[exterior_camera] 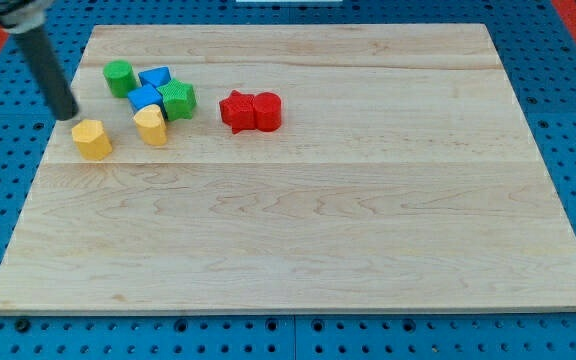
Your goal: Move the green circle above the blue cube
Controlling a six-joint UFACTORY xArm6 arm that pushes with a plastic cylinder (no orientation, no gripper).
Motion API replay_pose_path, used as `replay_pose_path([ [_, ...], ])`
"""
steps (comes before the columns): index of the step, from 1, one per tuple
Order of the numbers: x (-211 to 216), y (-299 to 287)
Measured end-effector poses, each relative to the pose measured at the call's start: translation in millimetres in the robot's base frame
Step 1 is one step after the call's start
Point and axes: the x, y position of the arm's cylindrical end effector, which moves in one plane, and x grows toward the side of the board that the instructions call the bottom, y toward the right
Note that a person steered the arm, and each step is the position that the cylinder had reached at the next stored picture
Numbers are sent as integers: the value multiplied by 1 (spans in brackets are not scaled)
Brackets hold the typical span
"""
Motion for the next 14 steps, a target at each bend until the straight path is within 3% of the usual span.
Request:
replay_pose_path([
  [1, -36, -4],
  [3, -71, 103],
  [5, -131, 87],
  [6, -132, 139],
  [7, -127, 189],
  [9, -72, 103],
  [11, -75, 48],
  [12, -32, -5],
  [13, -27, -6],
  [14, 24, 1],
])
